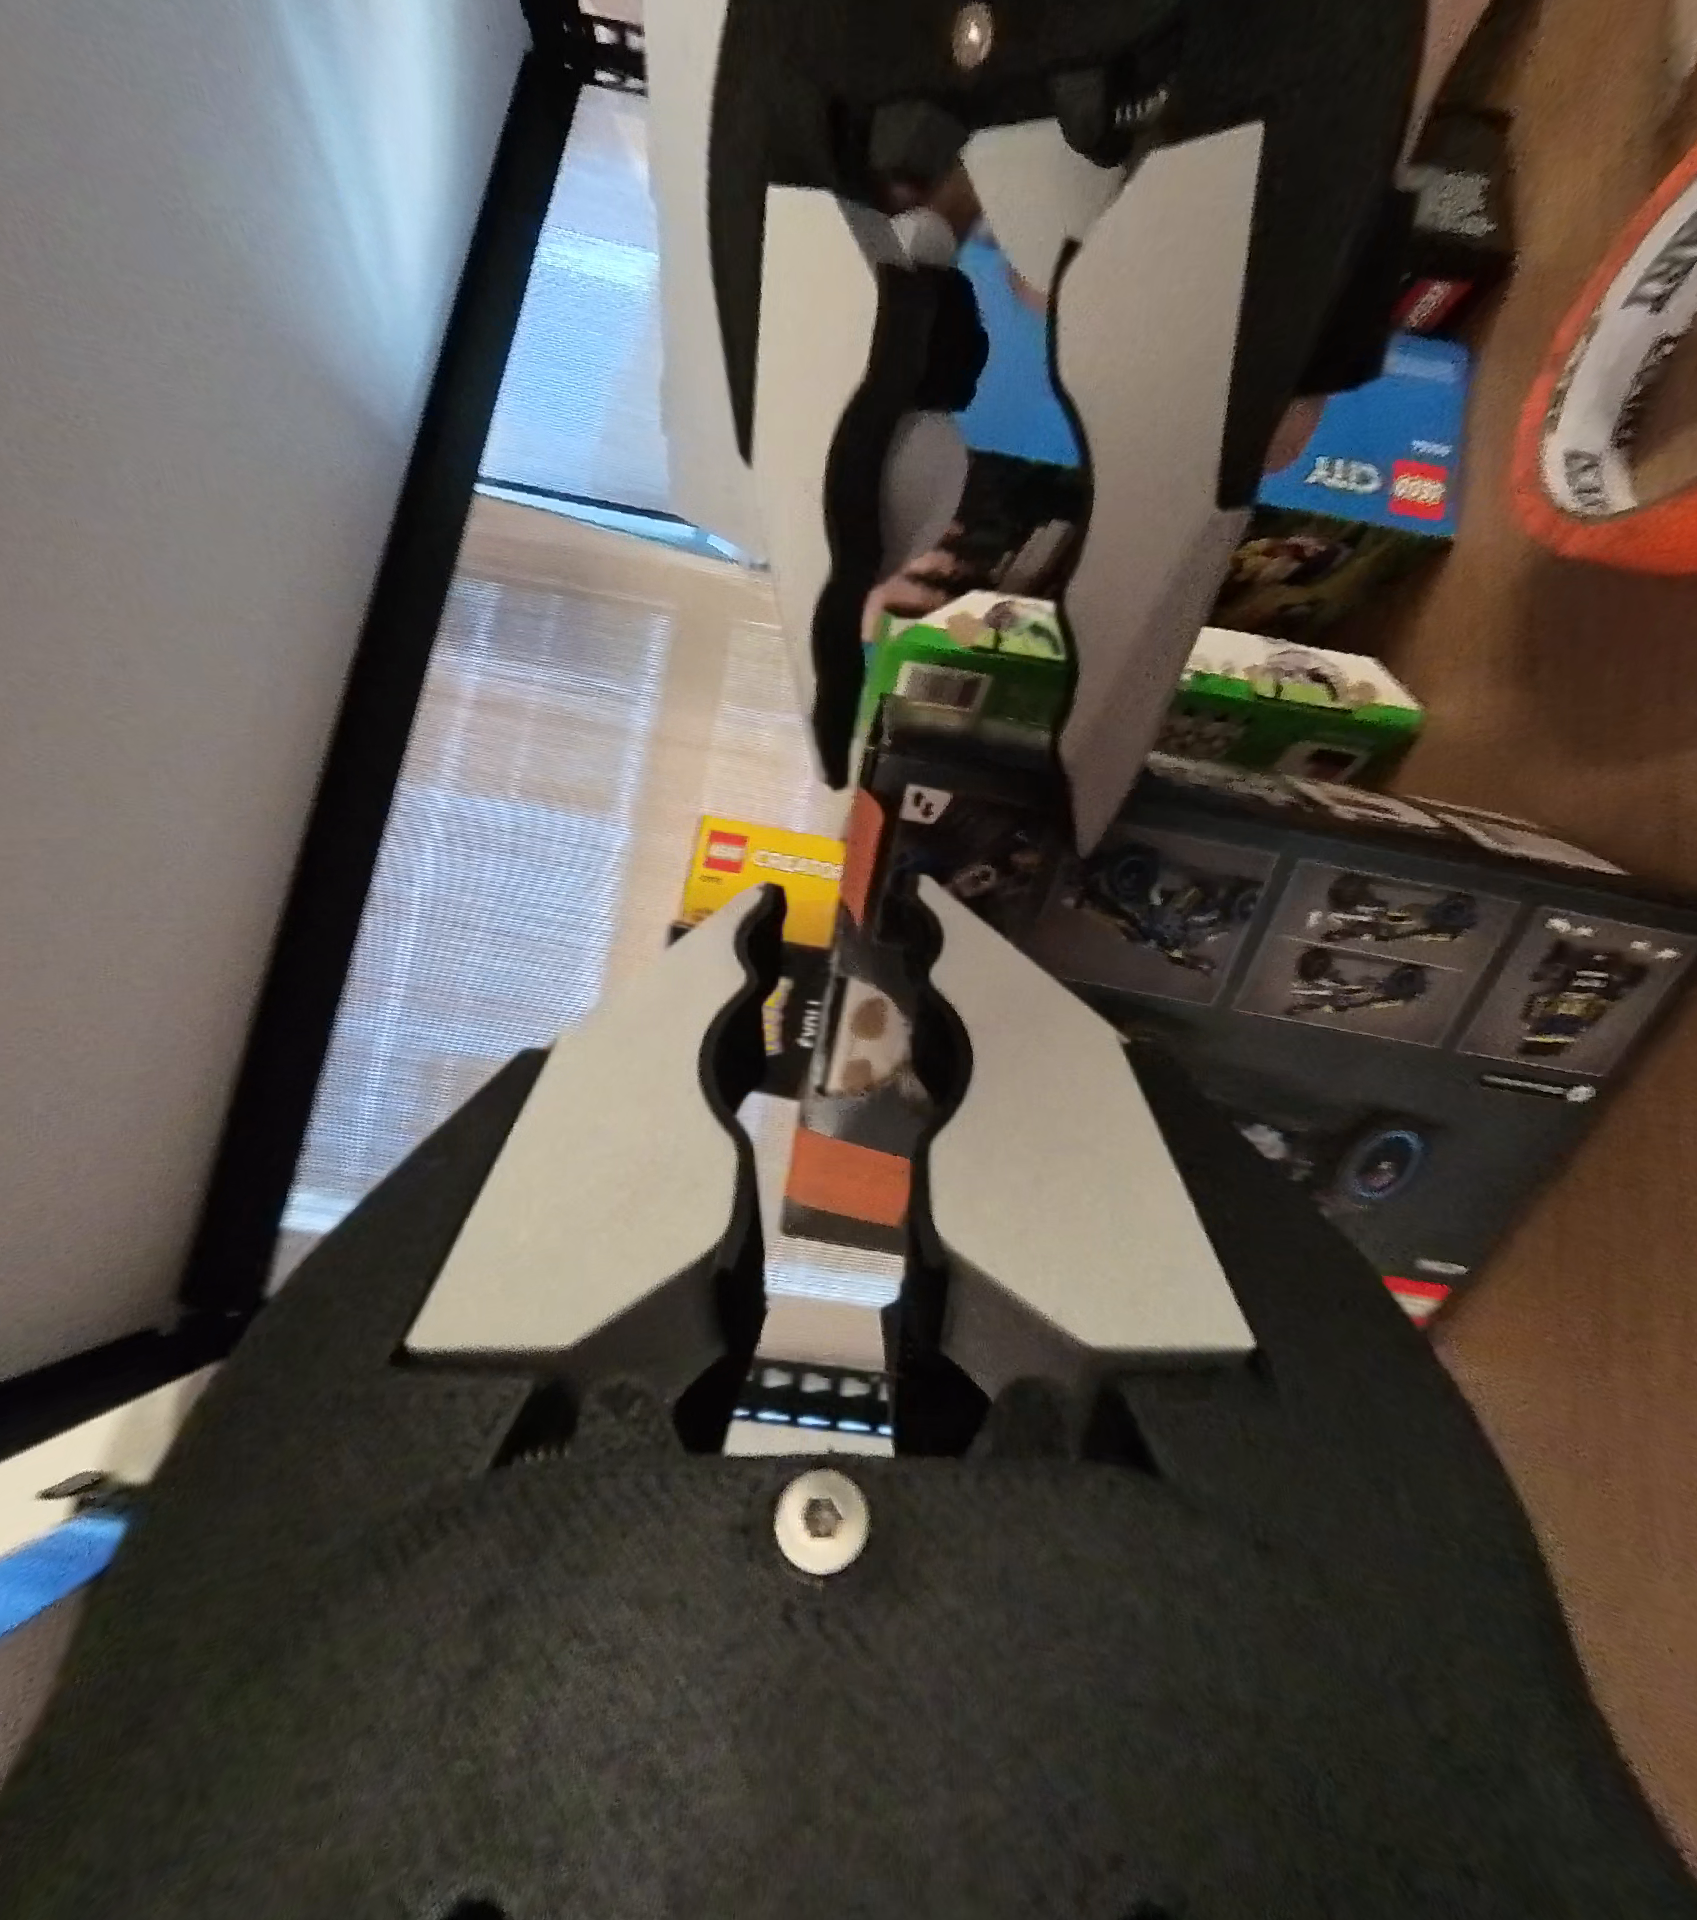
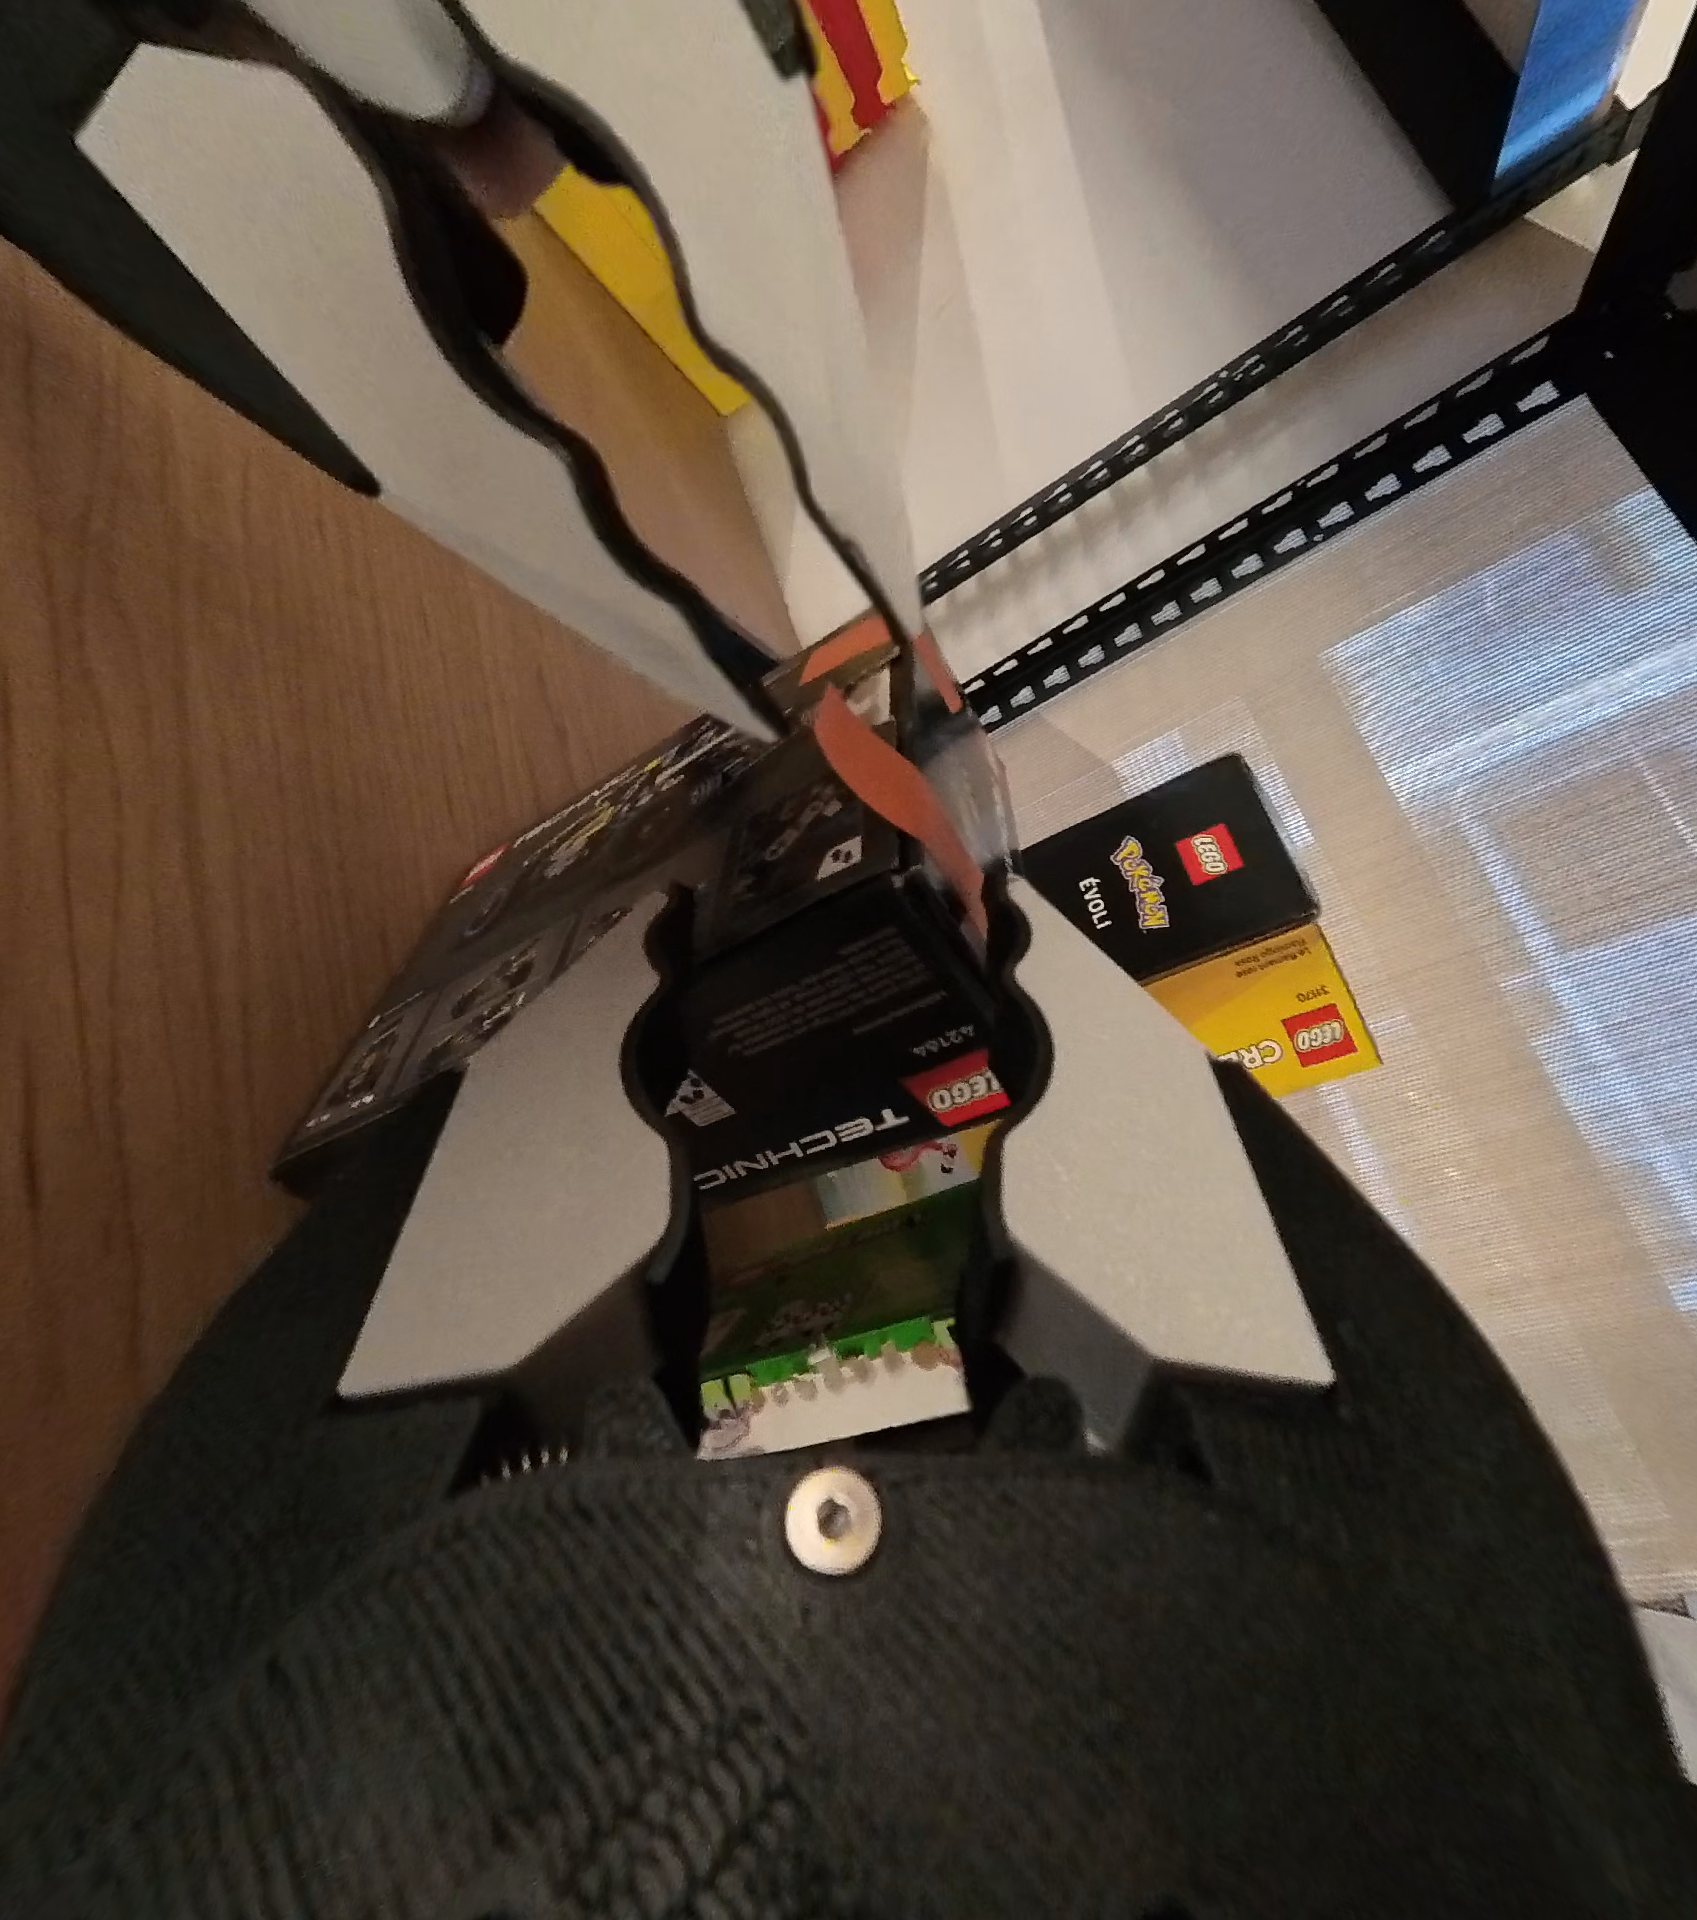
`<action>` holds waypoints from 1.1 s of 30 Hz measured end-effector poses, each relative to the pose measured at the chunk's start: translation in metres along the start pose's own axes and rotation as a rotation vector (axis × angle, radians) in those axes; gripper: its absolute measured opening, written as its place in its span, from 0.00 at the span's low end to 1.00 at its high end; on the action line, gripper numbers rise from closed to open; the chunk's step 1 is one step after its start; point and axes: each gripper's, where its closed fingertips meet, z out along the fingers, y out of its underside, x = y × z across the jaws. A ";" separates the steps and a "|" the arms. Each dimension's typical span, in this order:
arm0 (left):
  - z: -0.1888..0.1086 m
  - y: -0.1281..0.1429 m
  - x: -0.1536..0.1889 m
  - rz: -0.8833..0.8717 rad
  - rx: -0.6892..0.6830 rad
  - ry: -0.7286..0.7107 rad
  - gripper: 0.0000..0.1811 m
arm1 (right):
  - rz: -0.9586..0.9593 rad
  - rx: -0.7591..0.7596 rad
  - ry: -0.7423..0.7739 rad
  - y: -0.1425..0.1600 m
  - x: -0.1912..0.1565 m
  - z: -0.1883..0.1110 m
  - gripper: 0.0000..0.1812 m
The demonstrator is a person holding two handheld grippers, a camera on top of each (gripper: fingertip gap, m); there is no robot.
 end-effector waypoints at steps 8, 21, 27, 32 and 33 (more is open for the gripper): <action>0.008 -0.003 0.002 0.131 -0.023 0.001 0.05 | -0.073 -0.022 -0.059 0.000 -0.006 0.007 0.40; 0.009 0.000 0.007 0.200 -0.050 -0.005 0.00 | -0.160 -0.071 -0.054 0.003 -0.012 0.010 0.40; 0.009 0.000 0.007 0.210 -0.061 -0.002 0.00 | -0.200 -0.062 -0.066 -0.003 -0.012 0.012 0.44; 0.008 0.000 0.009 0.211 -0.062 -0.007 0.00 | -0.280 -0.102 -0.080 0.007 -0.021 0.016 0.47; 0.008 0.000 0.009 0.209 -0.060 -0.011 0.00 | -0.295 -0.105 -0.076 0.008 -0.021 0.016 0.48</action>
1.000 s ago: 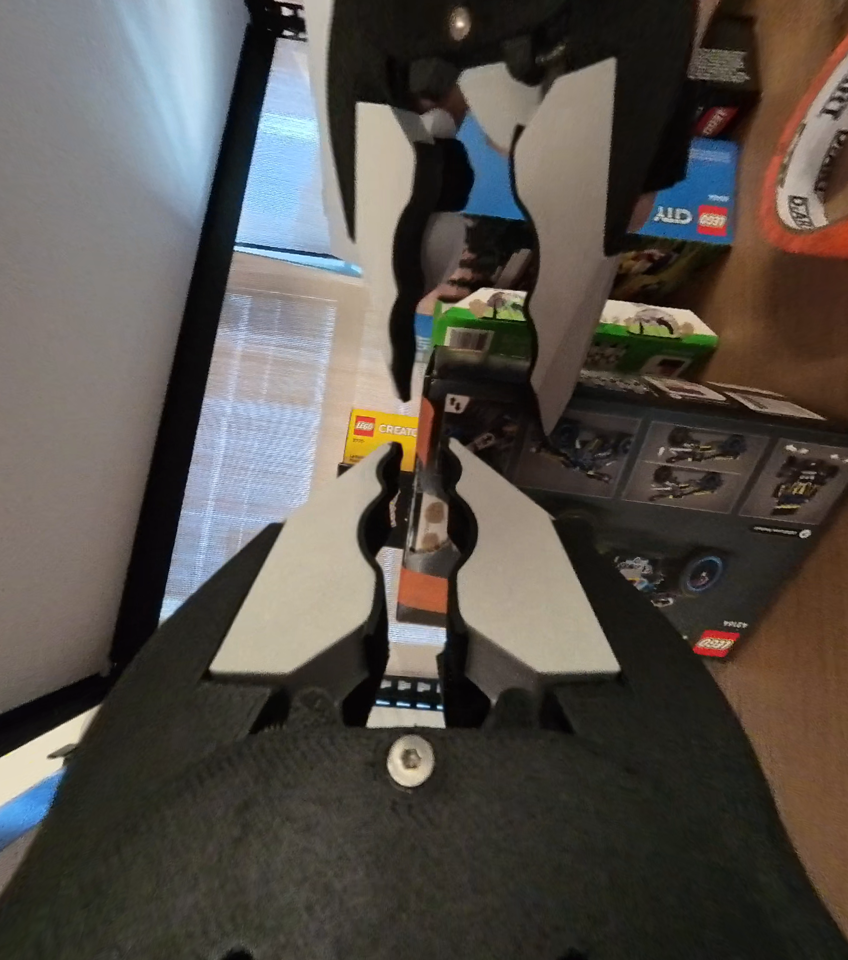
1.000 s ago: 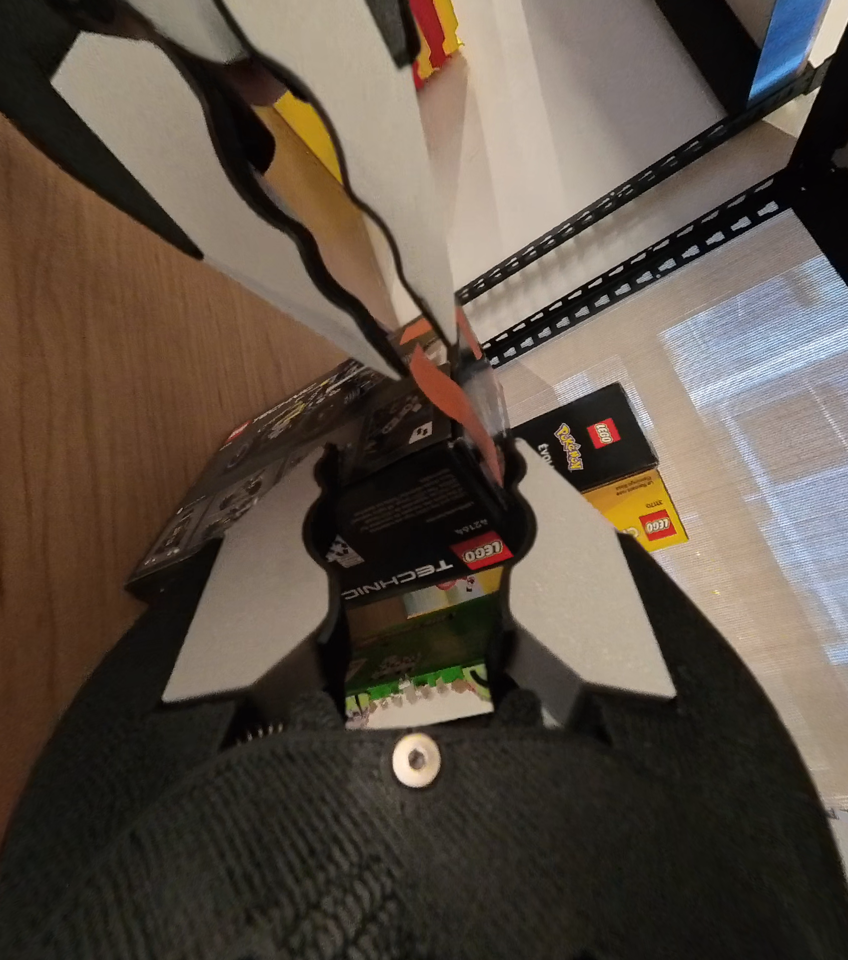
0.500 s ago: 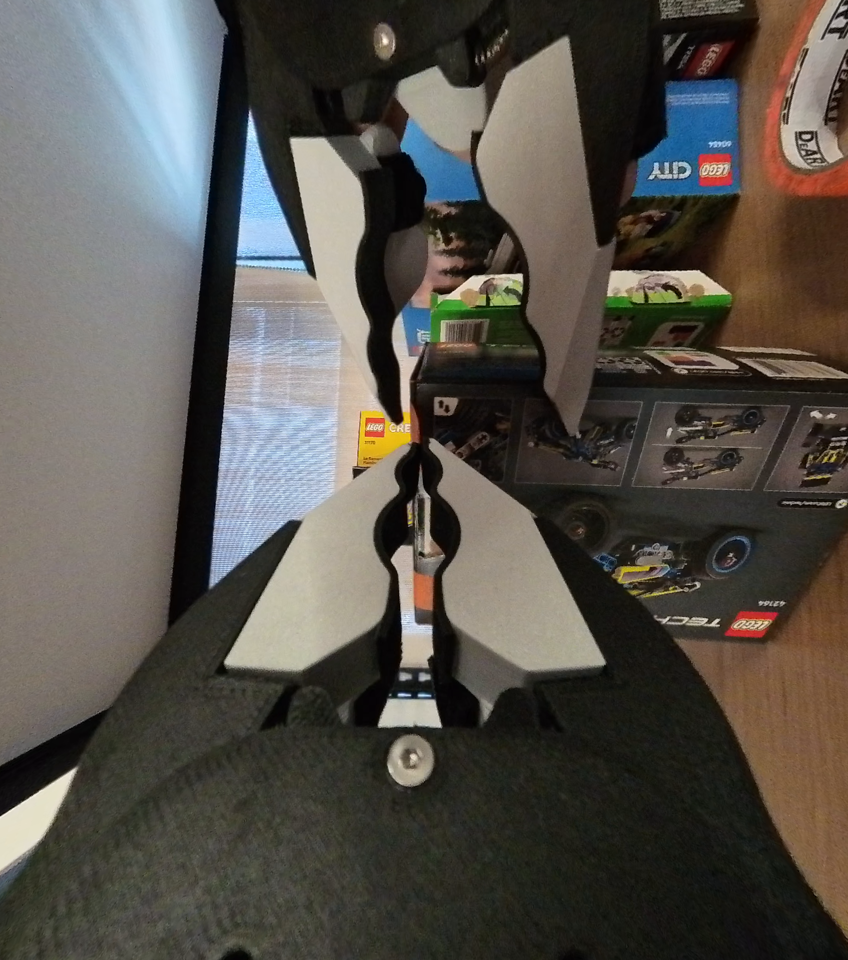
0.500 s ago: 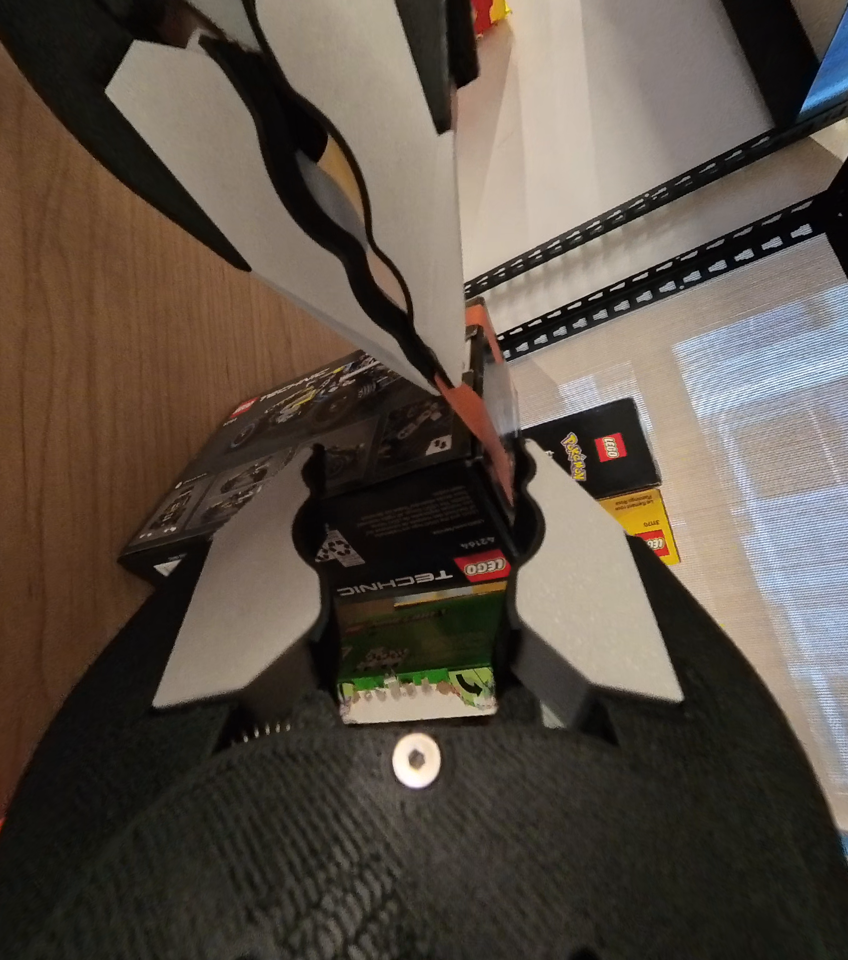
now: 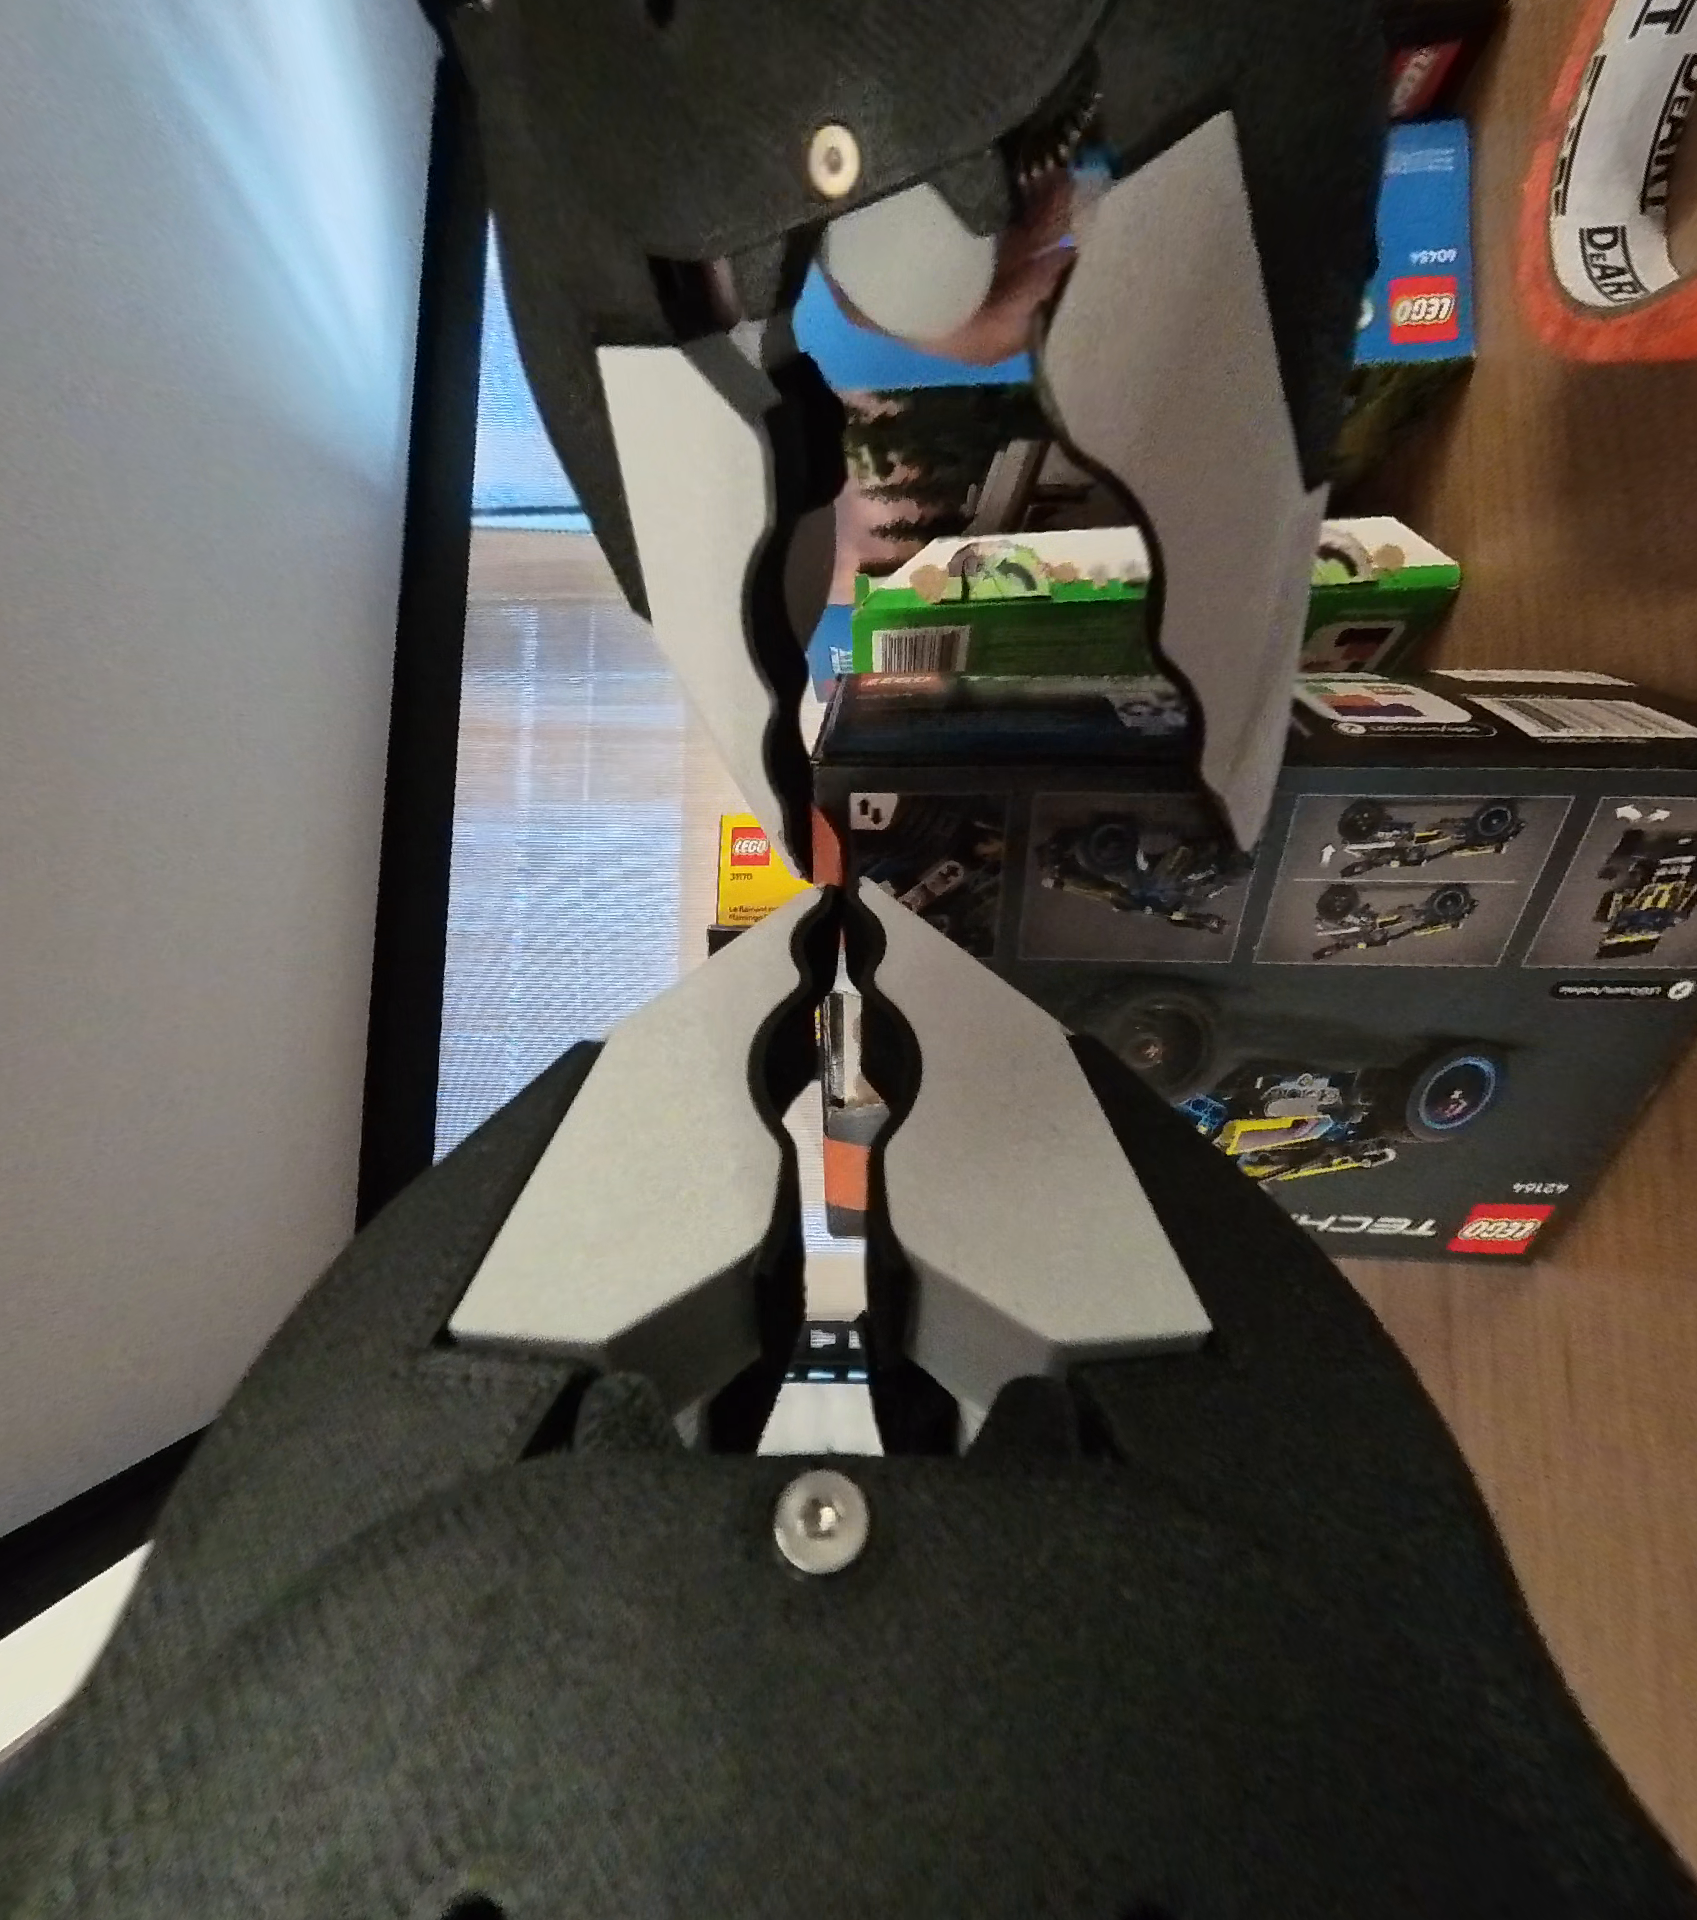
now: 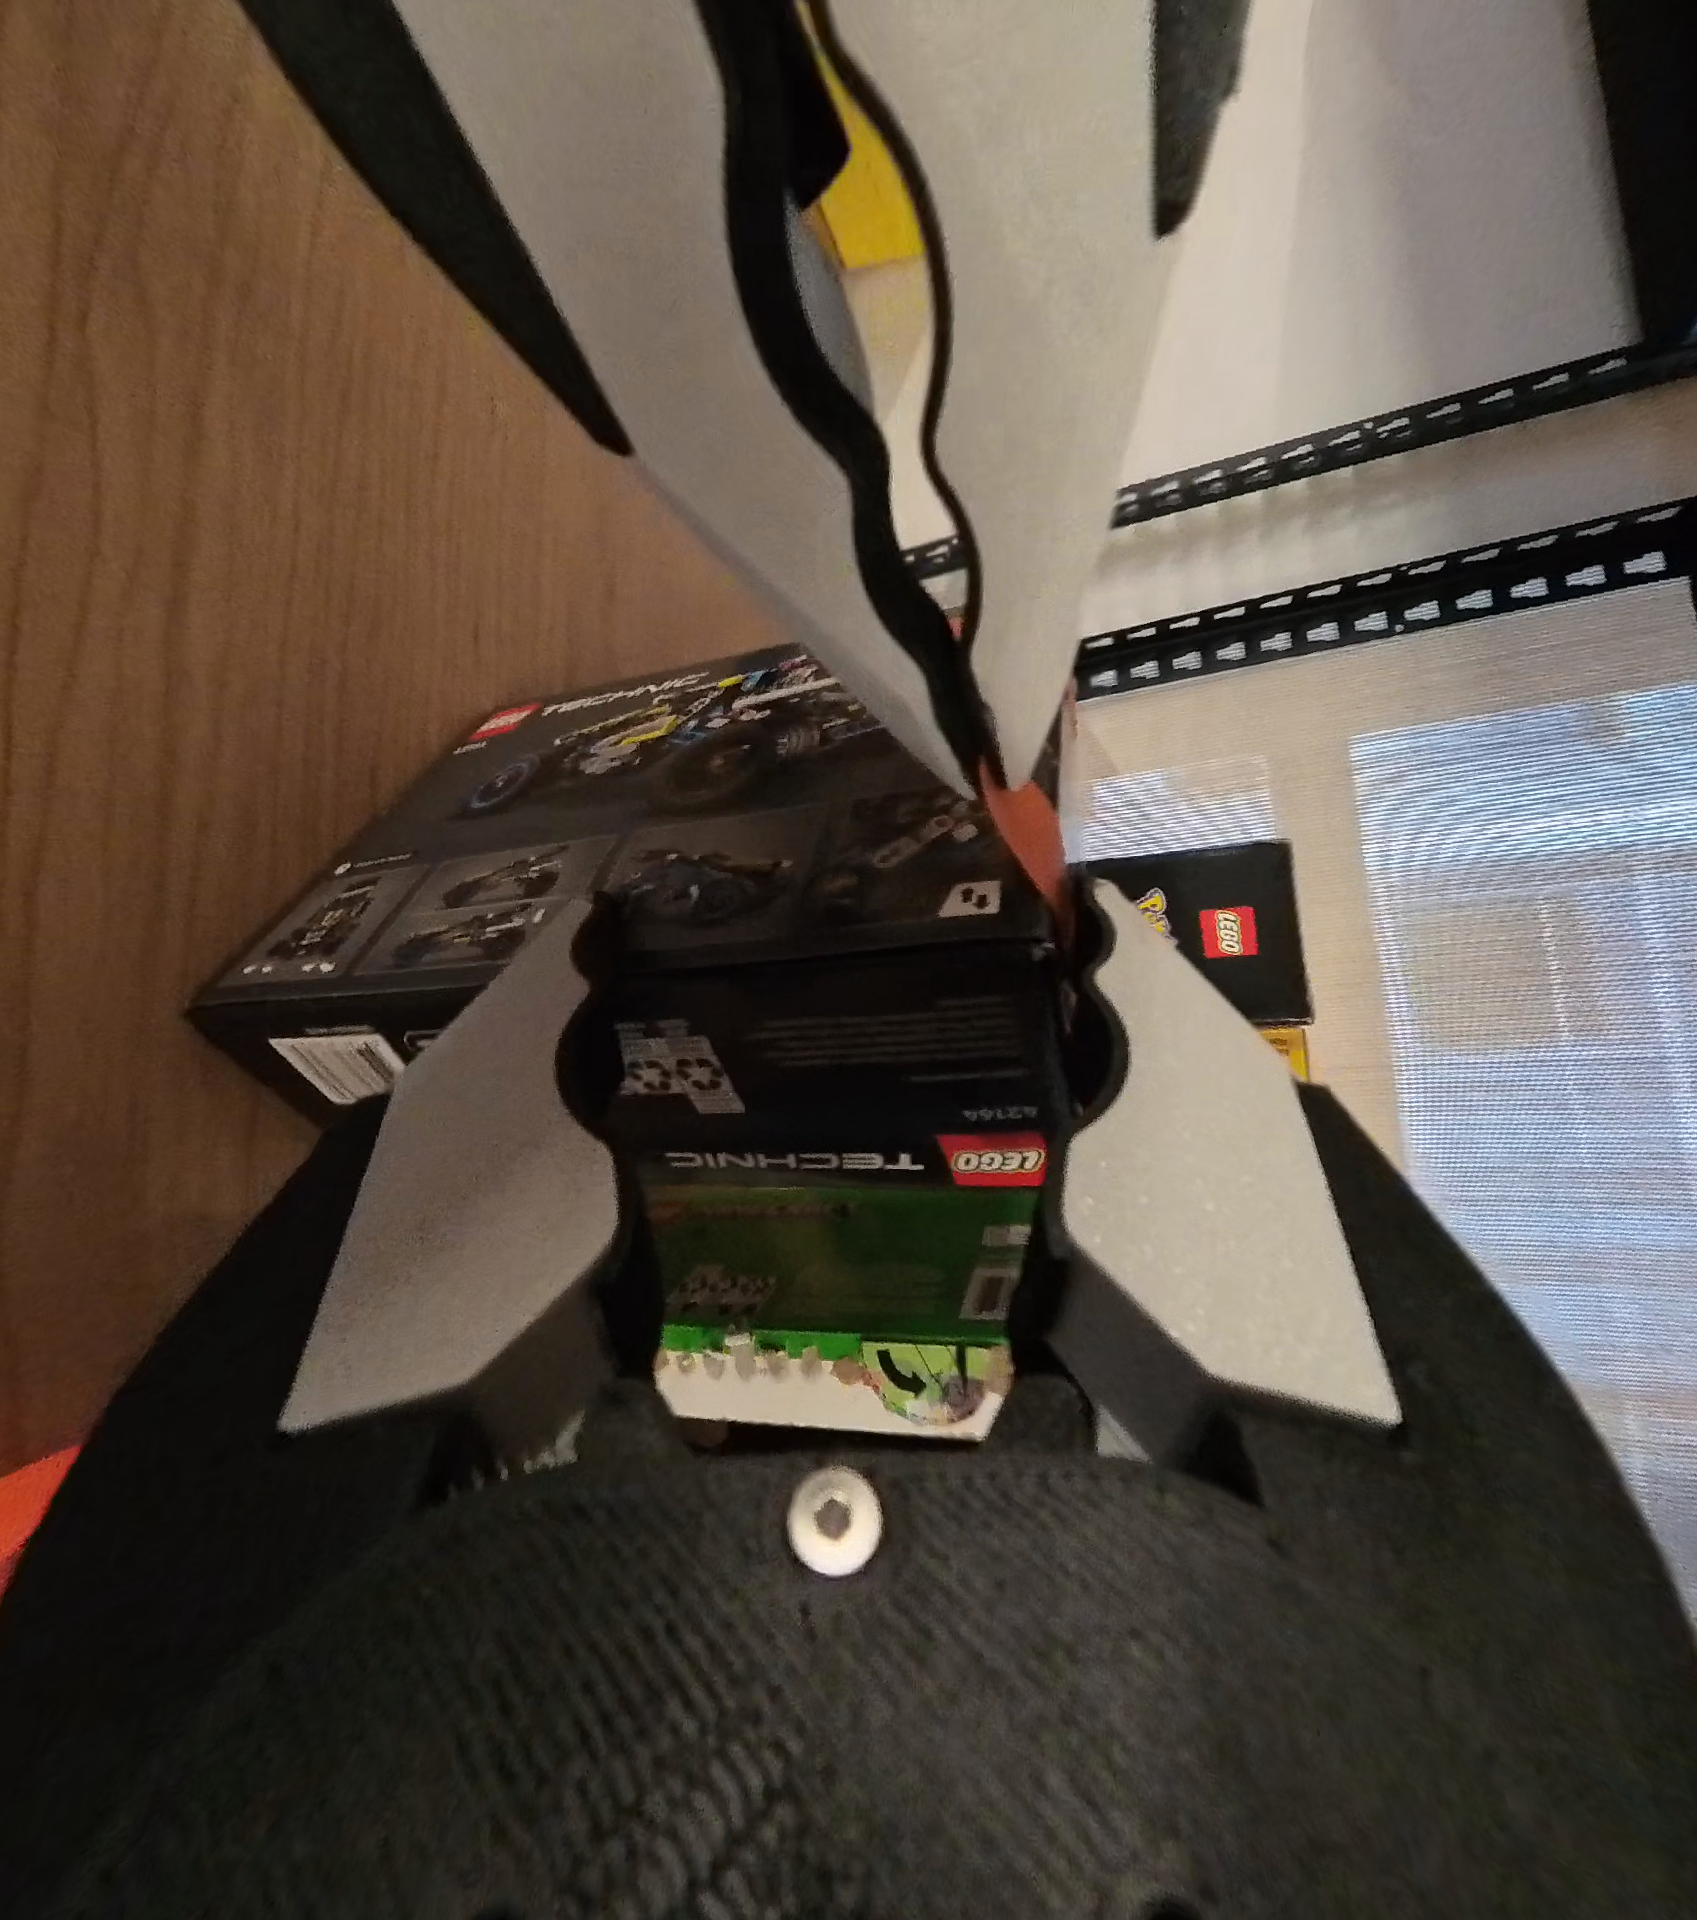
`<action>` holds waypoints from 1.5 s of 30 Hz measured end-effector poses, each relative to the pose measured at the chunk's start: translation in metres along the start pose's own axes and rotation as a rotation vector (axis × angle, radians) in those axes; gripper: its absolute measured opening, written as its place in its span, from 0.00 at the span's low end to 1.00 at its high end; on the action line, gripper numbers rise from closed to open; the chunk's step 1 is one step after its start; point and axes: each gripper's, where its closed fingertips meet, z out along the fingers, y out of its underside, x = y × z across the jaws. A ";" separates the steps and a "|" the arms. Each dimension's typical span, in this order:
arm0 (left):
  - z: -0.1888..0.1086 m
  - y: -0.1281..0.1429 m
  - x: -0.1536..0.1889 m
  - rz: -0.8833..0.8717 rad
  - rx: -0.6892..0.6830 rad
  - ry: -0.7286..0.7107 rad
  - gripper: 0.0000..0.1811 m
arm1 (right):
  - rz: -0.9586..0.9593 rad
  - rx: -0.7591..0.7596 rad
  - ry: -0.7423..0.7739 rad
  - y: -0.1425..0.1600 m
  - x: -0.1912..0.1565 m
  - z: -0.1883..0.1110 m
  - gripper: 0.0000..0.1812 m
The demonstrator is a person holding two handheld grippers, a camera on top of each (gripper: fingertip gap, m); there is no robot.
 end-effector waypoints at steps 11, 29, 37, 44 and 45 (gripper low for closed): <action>0.002 0.000 0.005 -0.020 -0.004 -0.027 0.00 | -0.017 0.014 -0.001 0.000 -0.001 0.000 0.48; 0.012 0.000 0.010 0.039 -0.019 -0.020 0.00 | -0.003 0.030 -0.015 0.000 -0.002 0.000 0.49; 0.012 0.000 0.010 0.024 -0.047 -0.060 0.00 | -0.001 0.026 -0.008 0.000 -0.002 0.000 0.49; 0.011 -0.004 0.022 -0.039 -0.037 -0.034 0.02 | 0.006 0.026 -0.006 -0.001 -0.002 0.000 0.49; 0.011 -0.007 0.027 -0.041 -0.025 -0.024 0.02 | 0.006 0.024 -0.006 -0.001 -0.002 0.000 0.49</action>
